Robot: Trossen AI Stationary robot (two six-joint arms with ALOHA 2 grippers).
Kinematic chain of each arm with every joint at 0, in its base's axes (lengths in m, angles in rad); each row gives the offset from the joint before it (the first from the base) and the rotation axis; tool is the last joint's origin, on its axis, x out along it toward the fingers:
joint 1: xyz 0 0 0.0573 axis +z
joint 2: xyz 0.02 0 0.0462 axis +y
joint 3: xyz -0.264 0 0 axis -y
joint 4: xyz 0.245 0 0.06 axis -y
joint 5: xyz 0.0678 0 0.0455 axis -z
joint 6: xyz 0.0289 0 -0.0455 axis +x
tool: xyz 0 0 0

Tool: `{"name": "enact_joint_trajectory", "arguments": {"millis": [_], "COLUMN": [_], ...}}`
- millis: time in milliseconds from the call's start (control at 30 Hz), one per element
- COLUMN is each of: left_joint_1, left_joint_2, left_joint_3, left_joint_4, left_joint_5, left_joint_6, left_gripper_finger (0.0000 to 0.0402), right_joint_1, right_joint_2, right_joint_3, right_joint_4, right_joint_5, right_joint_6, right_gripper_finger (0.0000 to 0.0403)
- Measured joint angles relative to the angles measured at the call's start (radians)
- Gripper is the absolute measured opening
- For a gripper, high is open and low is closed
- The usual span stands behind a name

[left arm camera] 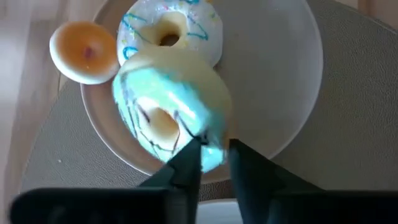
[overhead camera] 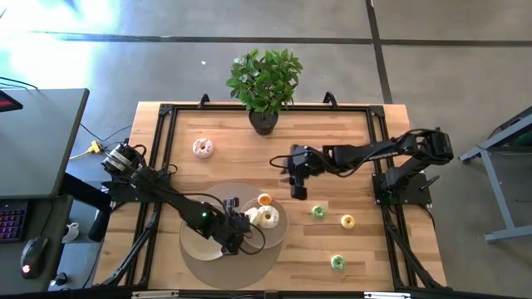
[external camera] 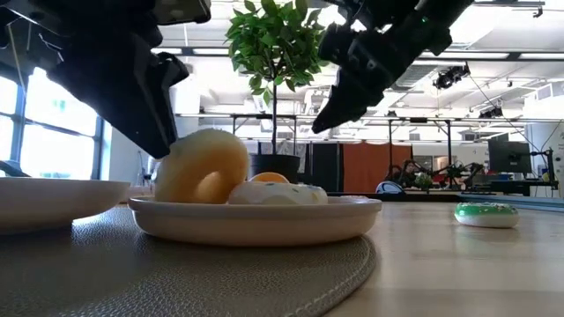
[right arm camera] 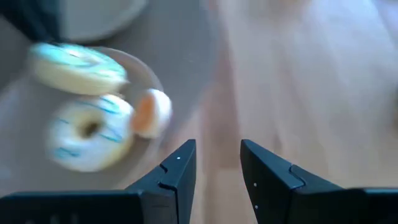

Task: Pick & Place donuts
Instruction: Put the large blue donut on the right white plate, then put the left small pink donut on the left white plate

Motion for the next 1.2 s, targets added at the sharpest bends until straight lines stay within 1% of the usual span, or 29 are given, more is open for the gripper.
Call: {"name": "enact_joint_trajectory", "arguments": {"millis": [133, 233, 367, 433, 500, 567, 700, 767, 800, 833, 900, 933, 1033, 1100, 1200], "left_joint_1": [0.000, 0.000, -0.005, -0.007, -0.007, 0.007, 0.044, 0.065, 0.072, 0.083, 0.105, 0.106, 0.138, 0.158, 0.212], "left_joint_2": [0.000, 0.000, -0.008, -0.013, -0.013, -0.013, -0.013, -0.026, -0.038, -0.052, -0.090, -0.113, -0.173, -0.226, -0.319], "left_joint_3": [0.000, 0.003, 0.064, 0.113, 0.172, 0.239, 0.353, 0.384, 0.388, 0.387, 0.367, 0.355, 0.327, 0.272, 0.195], "left_joint_4": [0.013, 0.012, -0.061, -0.140, -0.272, -0.453, -0.844, -1.013, -1.070, -1.078, -1.032, -1.038, -1.068, -1.054, -1.065], "left_joint_5": [0.001, 0.005, -0.005, -0.053, -0.111, -0.171, -0.276, -0.293, -0.299, -0.298, -0.286, -0.279, -0.310, -0.303, -0.321], "left_joint_6": [0.037, 0.049, 0.067, 0.063, 0.034, -0.007, -0.200, -0.292, -0.323, -0.329, -0.274, -0.266, -0.260, -0.249, -0.254], "left_gripper_finger": [0.0144, 0.0170, 0.0185, 0.0186, 0.0186, 0.0186, 0.0186, 0.0186, 0.0186, 0.0186, 0.0186, 0.0186, 0.0186, 0.0186, 0.0186], "right_joint_1": [-0.001, -0.001, -0.001, -0.001, -0.001, -0.001, -0.001, -0.001, -0.001, -0.001, -0.001, -0.001, -0.001, -0.001, -0.001], "right_joint_2": [0.000, 0.000, 0.000, 0.000, 0.000, 0.000, 0.000, 0.000, 0.000, 0.000, 0.000, 0.000, 0.000, 0.000, 0.000], "right_joint_3": [-0.011, -0.011, -0.011, -0.011, -0.011, -0.011, -0.010, -0.010, -0.010, -0.010, -0.010, -0.010, -0.010, -0.010, -0.010], "right_joint_4": [0.005, 0.005, 0.005, 0.005, 0.005, 0.005, 0.005, 0.006, 0.005, 0.005, 0.008, 0.012, 0.014, 0.020, 0.028], "right_joint_5": [-0.006, -0.004, -0.006, -0.006, -0.007, -0.010, -0.012, -0.008, -0.008, -0.008, -0.007, -0.007, -0.007, -0.007, -0.007], "right_joint_6": [-0.001, -0.001, -0.003, -0.003, -0.003, -0.003, -0.001, -0.002, -0.002, -0.002, -0.002, -0.003, -0.003, -0.003, -0.003], "right_gripper_finger": [0.0122, 0.0122, 0.0122, 0.0122, 0.0122, 0.0122, 0.0122, 0.0122, 0.0122, 0.0122, 0.0122, 0.0122, 0.0122, 0.0122, 0.0122]}}
